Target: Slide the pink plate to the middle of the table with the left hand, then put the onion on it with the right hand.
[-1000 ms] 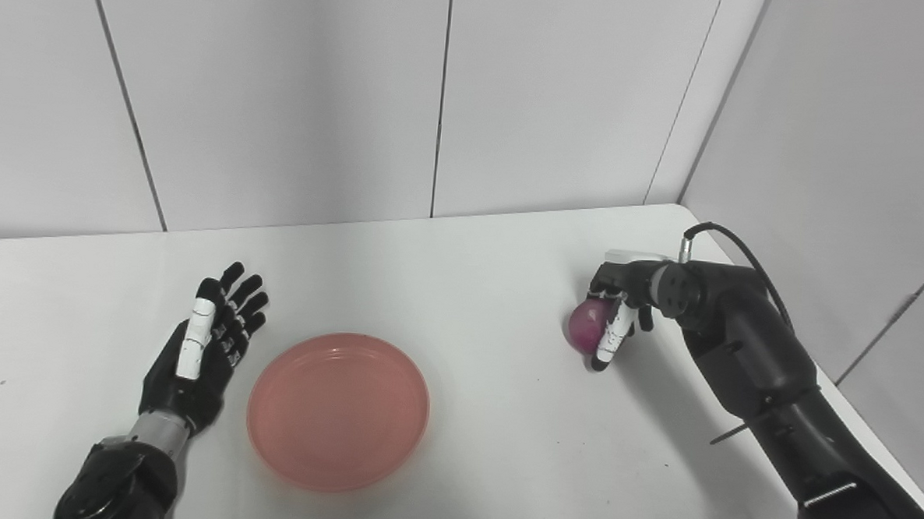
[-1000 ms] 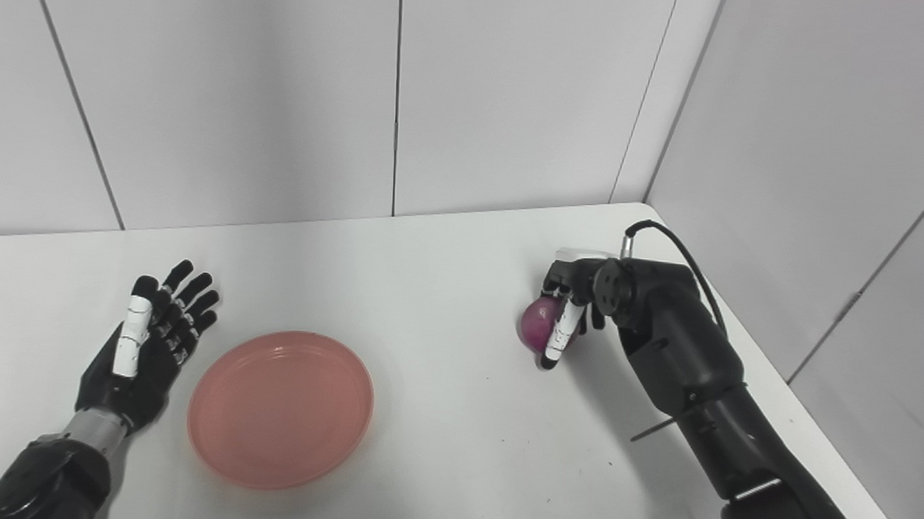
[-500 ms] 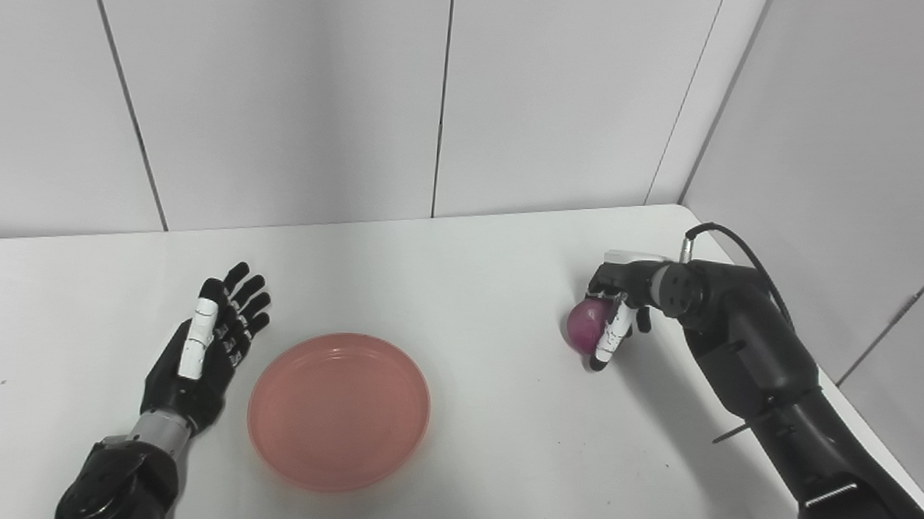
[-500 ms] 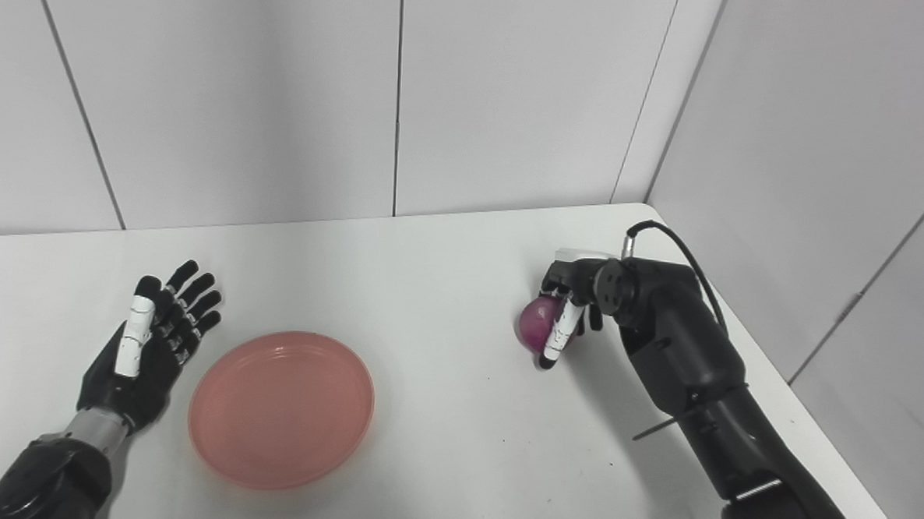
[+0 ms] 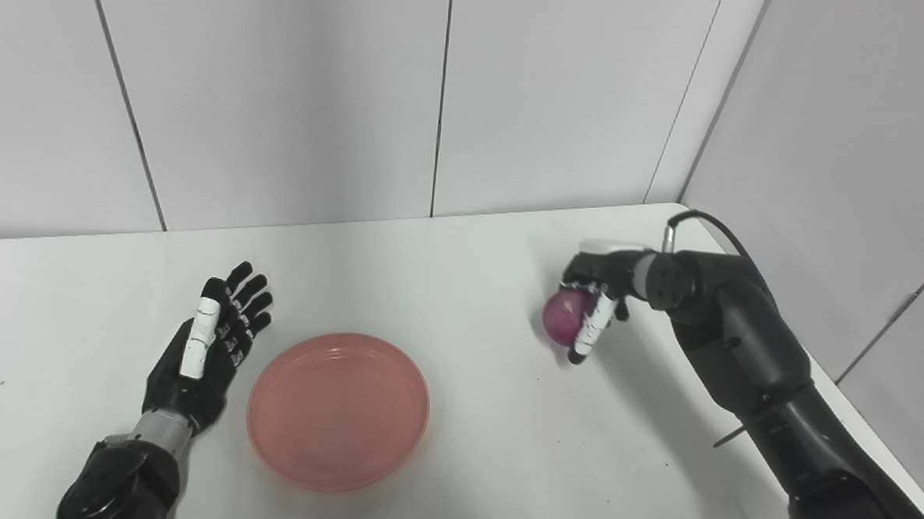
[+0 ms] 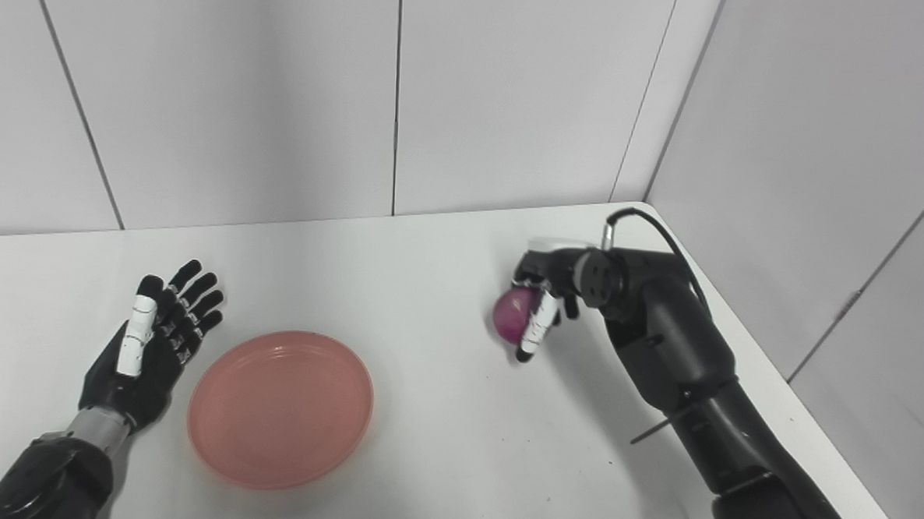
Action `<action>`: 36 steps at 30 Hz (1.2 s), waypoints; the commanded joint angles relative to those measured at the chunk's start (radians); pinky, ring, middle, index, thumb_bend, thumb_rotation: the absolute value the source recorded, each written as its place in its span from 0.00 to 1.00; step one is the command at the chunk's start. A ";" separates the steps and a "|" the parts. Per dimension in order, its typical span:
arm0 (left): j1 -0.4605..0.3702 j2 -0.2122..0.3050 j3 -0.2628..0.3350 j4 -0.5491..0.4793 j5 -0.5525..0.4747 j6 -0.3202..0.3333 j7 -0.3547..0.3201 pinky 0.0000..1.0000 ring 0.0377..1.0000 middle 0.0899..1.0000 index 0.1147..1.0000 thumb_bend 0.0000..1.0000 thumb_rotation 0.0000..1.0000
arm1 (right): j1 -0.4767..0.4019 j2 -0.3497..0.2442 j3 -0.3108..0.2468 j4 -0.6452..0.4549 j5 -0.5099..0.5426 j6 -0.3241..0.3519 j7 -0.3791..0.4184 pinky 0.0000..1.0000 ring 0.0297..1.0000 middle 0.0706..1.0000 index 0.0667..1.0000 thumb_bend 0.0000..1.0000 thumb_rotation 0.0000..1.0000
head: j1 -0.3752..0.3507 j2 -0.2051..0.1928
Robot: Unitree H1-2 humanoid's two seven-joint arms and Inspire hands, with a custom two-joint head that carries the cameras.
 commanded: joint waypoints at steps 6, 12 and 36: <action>0.098 -0.012 -0.020 0.088 0.035 0.145 0.045 0.99 0.96 0.96 0.92 0.79 0.84 | -0.112 0.021 0.005 -0.048 -0.027 0.006 0.042 0.29 0.39 0.53 0.46 0.52 0.15 | 0.014 0.002; 0.102 -0.022 -0.024 0.086 0.040 0.138 0.056 0.99 0.96 0.95 0.92 0.77 0.84 | -0.127 0.021 0.039 -0.062 -0.010 0.002 0.027 0.29 0.38 0.53 0.45 0.52 0.14 | 0.038 0.001; 0.118 -0.119 -0.075 0.051 0.111 0.144 0.147 0.97 0.96 0.96 0.92 0.78 0.87 | -0.208 0.112 0.139 -0.245 0.097 -0.038 0.019 0.28 0.35 0.41 0.48 0.53 0.01 | 0.291 0.011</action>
